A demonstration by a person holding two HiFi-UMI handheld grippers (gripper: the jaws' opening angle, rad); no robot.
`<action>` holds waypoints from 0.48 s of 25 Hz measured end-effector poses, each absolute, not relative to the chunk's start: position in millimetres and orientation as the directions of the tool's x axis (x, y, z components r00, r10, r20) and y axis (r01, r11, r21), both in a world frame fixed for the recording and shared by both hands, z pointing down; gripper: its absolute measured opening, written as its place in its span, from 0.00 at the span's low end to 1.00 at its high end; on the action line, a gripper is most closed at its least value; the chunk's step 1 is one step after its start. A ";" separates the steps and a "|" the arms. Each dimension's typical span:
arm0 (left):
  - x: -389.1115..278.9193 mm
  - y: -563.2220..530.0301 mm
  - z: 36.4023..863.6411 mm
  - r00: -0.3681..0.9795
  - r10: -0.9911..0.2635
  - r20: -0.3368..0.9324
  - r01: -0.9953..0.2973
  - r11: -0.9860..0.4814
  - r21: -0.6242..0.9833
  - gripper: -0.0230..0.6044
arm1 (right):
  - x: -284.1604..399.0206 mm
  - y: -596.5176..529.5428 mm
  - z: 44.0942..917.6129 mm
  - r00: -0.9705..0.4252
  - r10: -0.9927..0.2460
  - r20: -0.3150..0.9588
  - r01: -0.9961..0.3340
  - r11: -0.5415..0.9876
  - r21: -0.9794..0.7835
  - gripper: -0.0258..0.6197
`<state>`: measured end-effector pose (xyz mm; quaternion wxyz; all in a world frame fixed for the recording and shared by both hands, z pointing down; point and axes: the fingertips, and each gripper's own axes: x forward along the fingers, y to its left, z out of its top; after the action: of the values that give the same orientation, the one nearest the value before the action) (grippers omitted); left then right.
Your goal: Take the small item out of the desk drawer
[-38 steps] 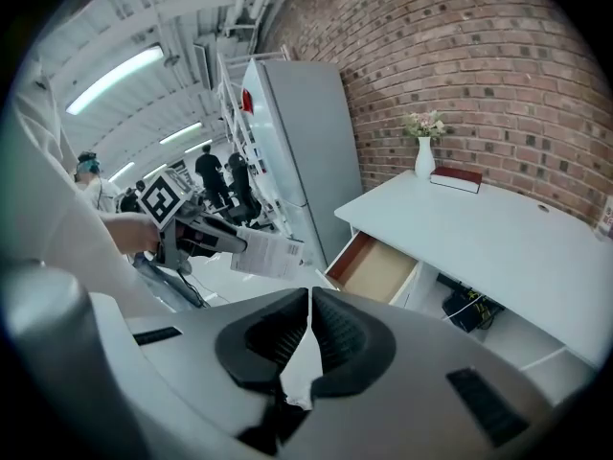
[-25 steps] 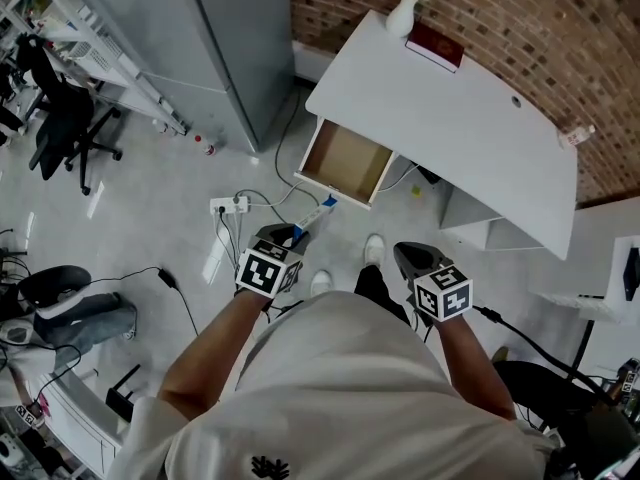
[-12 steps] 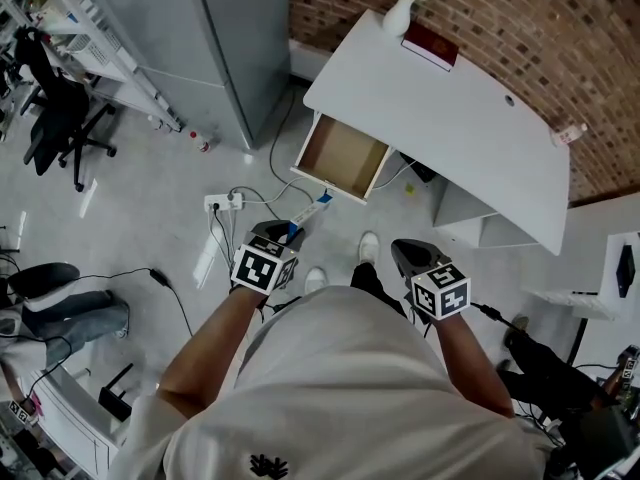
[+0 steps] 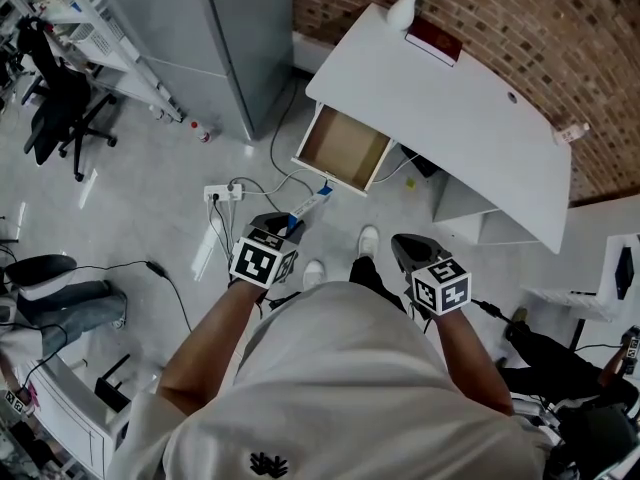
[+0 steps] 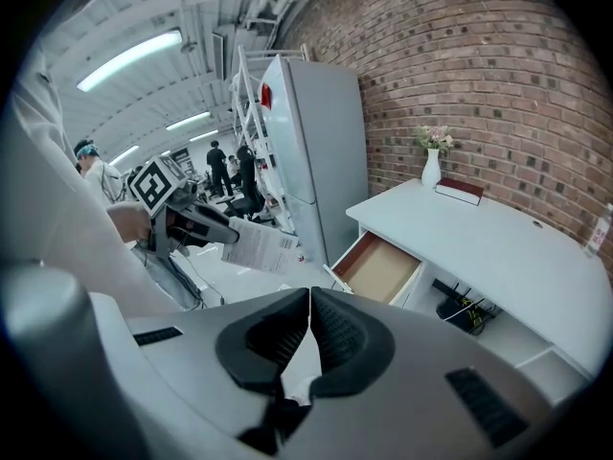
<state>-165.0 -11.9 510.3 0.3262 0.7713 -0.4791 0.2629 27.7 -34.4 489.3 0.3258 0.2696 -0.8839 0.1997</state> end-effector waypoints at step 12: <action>-144.3 -18.7 515.9 0.415 -0.550 0.725 -0.902 -0.352 0.249 0.20 | 43.1 -37.1 496.0 -0.634 -0.346 0.692 -0.625 0.757 -0.193 0.09</action>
<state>-144.3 -18.7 515.9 0.3243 0.7762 -0.4676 0.2715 43.1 -37.1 496.0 0.3268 0.2764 -0.8784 0.2128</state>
